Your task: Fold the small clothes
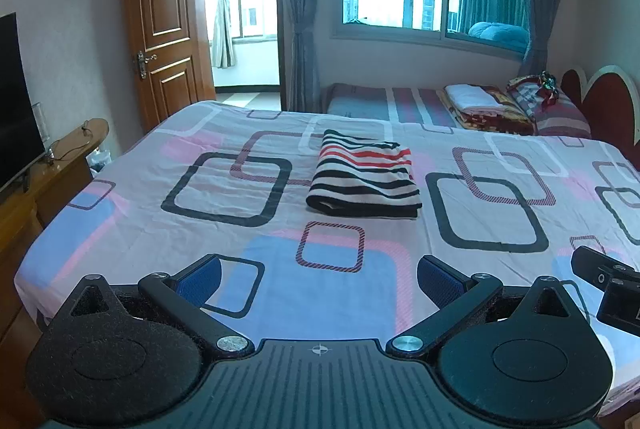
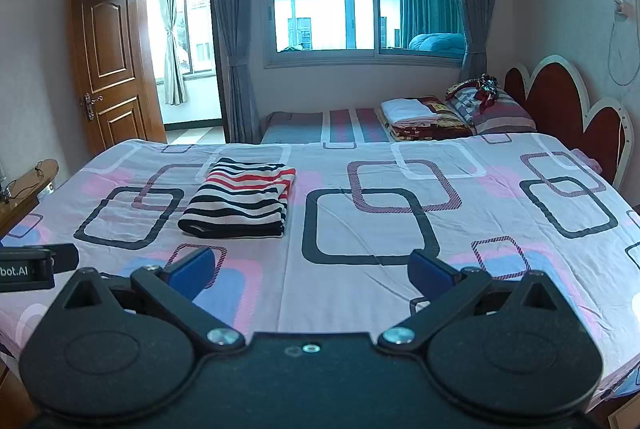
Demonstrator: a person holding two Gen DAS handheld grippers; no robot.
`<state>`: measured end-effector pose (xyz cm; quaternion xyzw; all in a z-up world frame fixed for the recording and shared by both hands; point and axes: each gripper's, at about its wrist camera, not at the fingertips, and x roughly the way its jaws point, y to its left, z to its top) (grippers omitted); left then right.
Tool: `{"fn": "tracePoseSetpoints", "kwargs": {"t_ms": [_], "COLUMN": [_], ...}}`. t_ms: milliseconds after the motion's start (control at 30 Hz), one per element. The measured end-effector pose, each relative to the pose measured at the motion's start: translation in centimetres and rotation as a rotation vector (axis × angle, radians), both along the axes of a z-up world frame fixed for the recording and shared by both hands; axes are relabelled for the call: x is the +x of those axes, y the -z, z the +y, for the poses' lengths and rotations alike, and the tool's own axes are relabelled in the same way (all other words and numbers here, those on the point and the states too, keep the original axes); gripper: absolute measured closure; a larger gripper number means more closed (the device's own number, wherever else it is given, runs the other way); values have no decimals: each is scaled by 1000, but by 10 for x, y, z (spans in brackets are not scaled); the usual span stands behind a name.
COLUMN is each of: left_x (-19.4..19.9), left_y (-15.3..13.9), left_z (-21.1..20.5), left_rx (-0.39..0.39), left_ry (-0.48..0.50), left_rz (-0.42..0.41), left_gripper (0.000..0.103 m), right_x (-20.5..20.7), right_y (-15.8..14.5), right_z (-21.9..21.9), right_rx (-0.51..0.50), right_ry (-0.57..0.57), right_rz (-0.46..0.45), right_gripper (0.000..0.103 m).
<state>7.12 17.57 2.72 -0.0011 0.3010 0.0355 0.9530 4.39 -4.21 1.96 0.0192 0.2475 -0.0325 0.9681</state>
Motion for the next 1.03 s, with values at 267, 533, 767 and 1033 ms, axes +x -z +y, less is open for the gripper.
{"fn": "tracePoseSetpoints", "kwargs": {"t_ms": [267, 533, 767, 1033], "left_x": [-1, 0, 5, 28], "left_y": [0, -1, 2, 9], "left_z": [0, 2, -1, -14], "left_rx": [-3, -5, -8, 21], "left_ry": [1, 5, 31, 67], "left_rz": [2, 4, 9, 2], "left_gripper": [0, 0, 0, 0], "right_x": [0, 1, 3, 16], "right_y": [0, 1, 4, 12], "right_z": [1, 3, 6, 6], "right_rx": [-2, -1, -8, -12], "right_ry": [1, 0, -6, -2], "right_rz": [2, 5, 12, 39], "right_gripper": [1, 1, 1, 1]}}
